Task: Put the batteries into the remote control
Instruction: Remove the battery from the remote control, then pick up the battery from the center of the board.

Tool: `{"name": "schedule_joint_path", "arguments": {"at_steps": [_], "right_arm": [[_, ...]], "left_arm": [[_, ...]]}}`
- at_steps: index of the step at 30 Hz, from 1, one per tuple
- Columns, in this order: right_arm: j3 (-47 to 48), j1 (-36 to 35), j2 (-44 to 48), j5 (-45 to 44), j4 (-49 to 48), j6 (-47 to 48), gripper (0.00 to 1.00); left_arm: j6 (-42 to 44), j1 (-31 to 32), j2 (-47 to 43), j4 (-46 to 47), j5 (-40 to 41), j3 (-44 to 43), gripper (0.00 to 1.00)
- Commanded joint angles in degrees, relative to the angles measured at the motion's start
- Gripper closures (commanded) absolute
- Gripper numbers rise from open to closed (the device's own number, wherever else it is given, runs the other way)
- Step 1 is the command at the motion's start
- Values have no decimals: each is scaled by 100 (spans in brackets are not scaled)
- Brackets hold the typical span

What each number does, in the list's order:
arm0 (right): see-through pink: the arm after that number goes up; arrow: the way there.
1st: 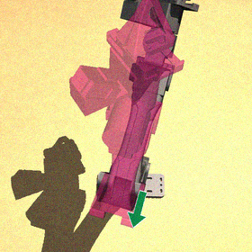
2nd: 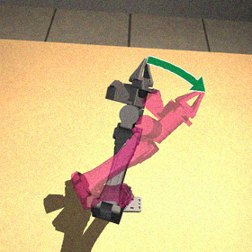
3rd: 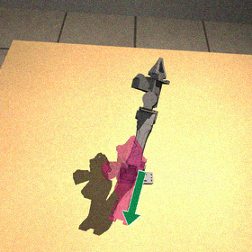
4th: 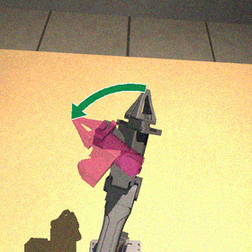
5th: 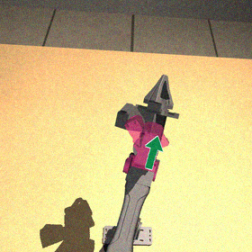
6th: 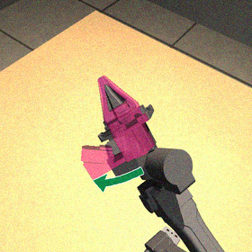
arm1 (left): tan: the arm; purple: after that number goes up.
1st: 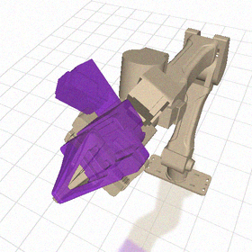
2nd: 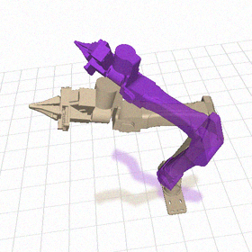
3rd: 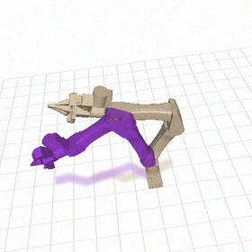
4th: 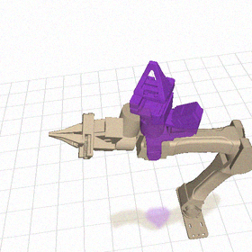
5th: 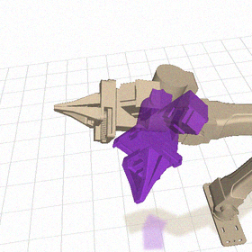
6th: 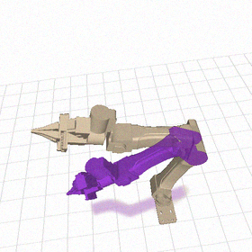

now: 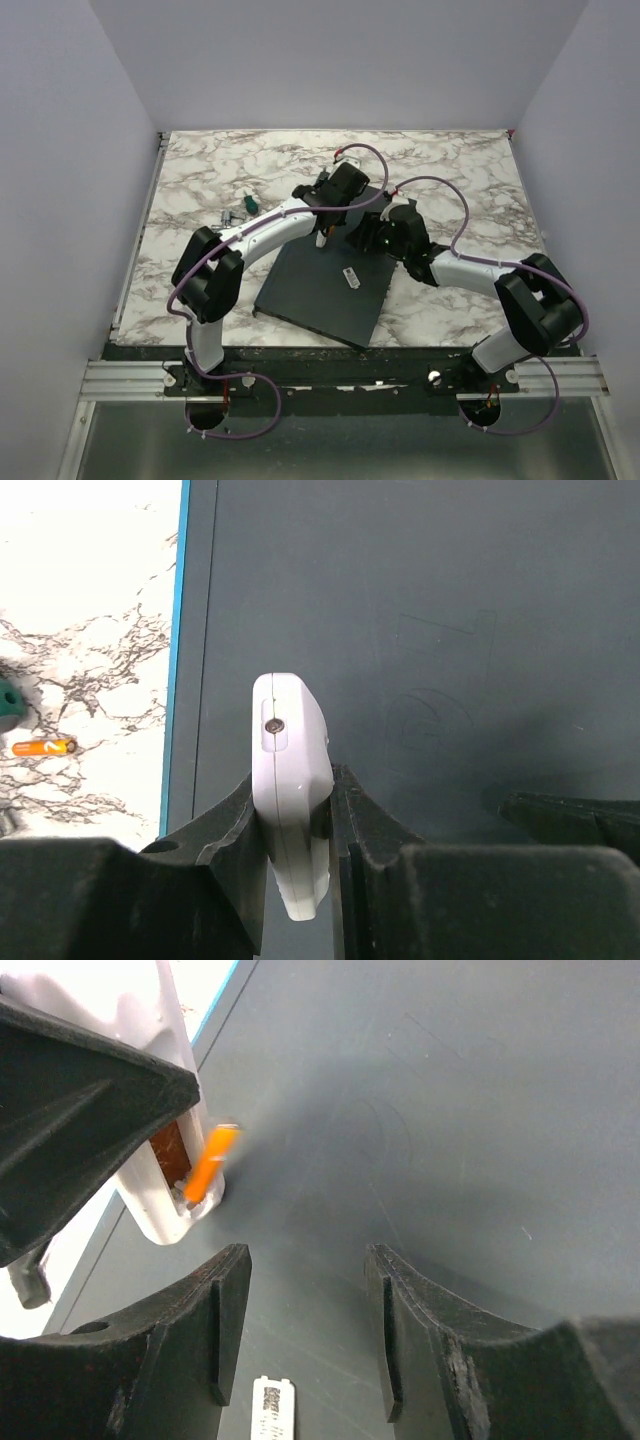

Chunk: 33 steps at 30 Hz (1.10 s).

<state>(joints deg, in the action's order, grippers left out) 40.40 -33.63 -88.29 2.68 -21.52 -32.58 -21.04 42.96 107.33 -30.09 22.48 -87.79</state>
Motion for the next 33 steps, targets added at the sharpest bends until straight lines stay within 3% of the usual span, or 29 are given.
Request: {"name": "schedule_joint_path", "arguments": {"at_steps": [1,15,20,24,33], "right_arm": [[-215,36,191,58,-160,-17,43],[-130,41,201,40,101,-148,43],[461,40,-185,-243,1079,-487,41],[566,40,-254,-332,1270,-683,41],[1587,-290,-497,-1481,2959,-770,44]], "left_arm": [[282,171,301,-504,709,-153,100],[181,57,-281,-544,523,-34,100],[-318,-376,-1356,-192,-256,801,100],[-735,-655,-2490,315,-764,1730,100],[-1358,-1580,-4638,1345,-2055,3214,100]]}}
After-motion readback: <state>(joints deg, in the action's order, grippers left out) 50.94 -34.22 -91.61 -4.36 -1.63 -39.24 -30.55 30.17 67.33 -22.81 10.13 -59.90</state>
